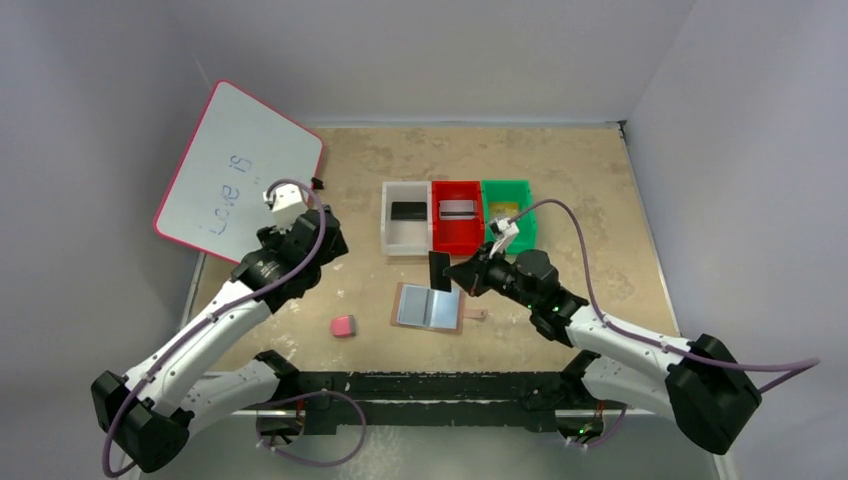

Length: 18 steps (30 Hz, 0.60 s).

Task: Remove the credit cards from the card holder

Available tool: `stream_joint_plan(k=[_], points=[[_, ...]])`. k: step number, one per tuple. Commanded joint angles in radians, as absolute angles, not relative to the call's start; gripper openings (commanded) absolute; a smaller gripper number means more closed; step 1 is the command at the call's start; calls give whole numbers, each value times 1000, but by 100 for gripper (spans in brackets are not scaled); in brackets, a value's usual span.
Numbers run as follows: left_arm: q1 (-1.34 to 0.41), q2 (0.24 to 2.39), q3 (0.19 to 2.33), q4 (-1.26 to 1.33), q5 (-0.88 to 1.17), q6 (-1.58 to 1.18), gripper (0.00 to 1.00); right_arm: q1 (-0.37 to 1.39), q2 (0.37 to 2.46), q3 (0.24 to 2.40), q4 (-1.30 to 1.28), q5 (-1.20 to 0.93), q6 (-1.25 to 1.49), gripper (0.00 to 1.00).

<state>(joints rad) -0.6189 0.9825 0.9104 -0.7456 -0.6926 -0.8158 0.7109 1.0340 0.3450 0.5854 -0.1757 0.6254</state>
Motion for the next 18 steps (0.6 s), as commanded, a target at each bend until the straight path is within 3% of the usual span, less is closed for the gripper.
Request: stream_joint_plan(k=[1,8,13,18], points=[[-605,911,862,-789,-838,-769,89,769,1016,468,564,-89,356,0],[-605,859,817,-768,-858,-794,89,867,1122,612,493,179,-62,0],[-604,908,899,-887,-933,-831,89,873,1348,840,357,257,-267,0],[-605,821,883,-893,-969,-859,89,883,1553,1014,309,357,-414,0]])
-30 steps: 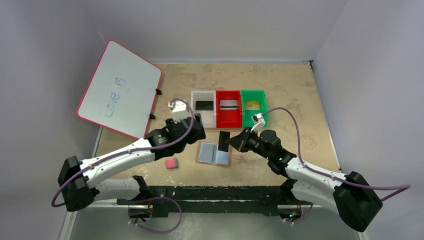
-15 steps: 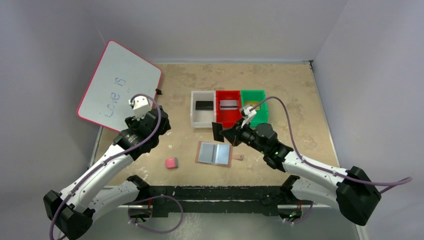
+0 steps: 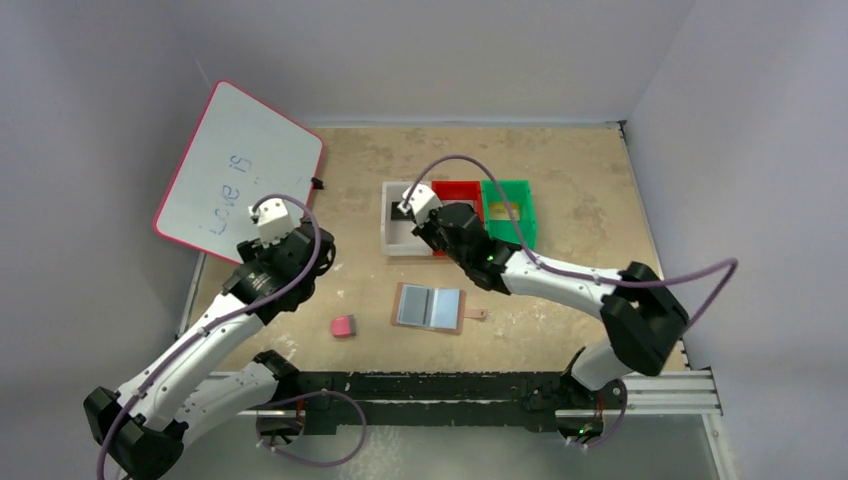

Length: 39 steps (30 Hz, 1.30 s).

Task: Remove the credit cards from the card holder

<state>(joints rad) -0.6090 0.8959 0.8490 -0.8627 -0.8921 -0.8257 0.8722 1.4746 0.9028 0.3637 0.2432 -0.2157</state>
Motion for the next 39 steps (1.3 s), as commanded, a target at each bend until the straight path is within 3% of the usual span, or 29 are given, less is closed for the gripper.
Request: stream_joint_plan(k=[1,8,15,25,39], points=[[-606,797,877,-892,-973,-864,89,884,1576,1036,310,361,-440,0],[-606,681,841,-856,-959,-851,89,887,1713,1153,266,386,-575,0],[-605,709,852,-869,-955,-852,89,890,1812,1213,285,438,-665,0],[-606,698,852,-872,-957,-853,89,900,1803,1263,261,487,-630,0],[-605,680,855,-884,-972,-867,89,897,1872,1320,363,391,-711,0]])
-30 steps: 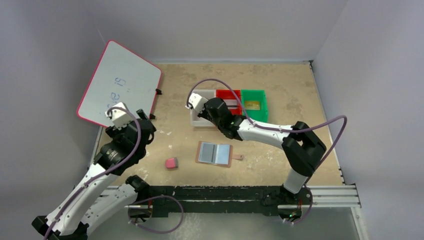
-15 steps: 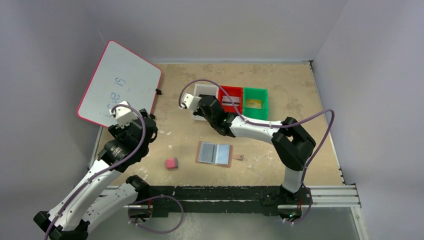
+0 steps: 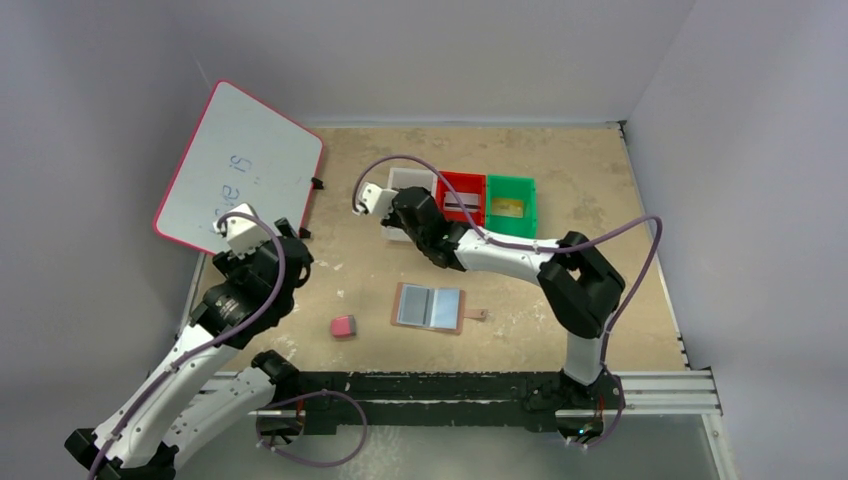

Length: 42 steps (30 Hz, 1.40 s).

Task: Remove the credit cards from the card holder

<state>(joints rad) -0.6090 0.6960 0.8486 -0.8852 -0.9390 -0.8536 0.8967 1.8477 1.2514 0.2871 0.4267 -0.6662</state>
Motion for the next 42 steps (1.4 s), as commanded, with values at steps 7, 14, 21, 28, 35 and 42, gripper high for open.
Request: stream_joint_plan(k=[7,14,21,28,35,42], points=[[-606,645,854,-890,-989,-877,89,877,1930,1355,375,389,-718,0],[-606,650,853,-887,-983,-871,89,836,1970,1358,376,402,-737,0],[-605,662,854,-885,-980,-869,89,809,2003,1363,395,368,-802,0],[-606,663,852,-882,-976,-864,89,782,2065,1427,382,357,-848,0],[-606,671,853,-881,-974,-862,89,772,2106,1457,379,347,-865,0],[-606,676,853,-878,-977,-859,89,766,2136,1475,368,334,-906,0]])
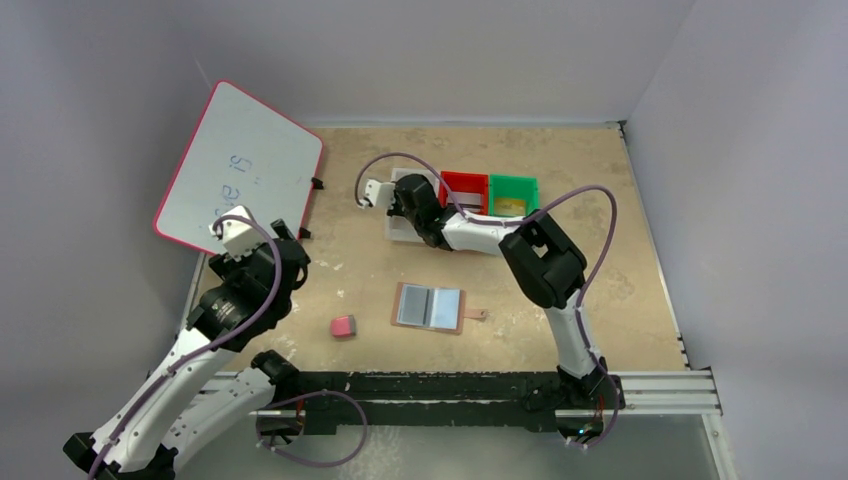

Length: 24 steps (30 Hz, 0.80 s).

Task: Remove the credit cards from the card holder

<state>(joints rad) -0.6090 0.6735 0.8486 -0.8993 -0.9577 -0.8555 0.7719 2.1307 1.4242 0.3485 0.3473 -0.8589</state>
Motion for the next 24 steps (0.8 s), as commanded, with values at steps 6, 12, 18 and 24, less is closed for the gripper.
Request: stream_joint_plan(k=[6,12,18,24], points=[[-605,675,851,-877,-976,-857,89,760,2146,1468,352,299,-914,1],[-606,666,851,-878,-976,-859,89,758,2162,1467,359,300,-909,7],[-606,664,851,-877,-975,-859,89,756,2181,1470,370,310,-916,9],[-606,663,851,-877,-975,-859,89,756,2171,1454,370,292,-915,15]])
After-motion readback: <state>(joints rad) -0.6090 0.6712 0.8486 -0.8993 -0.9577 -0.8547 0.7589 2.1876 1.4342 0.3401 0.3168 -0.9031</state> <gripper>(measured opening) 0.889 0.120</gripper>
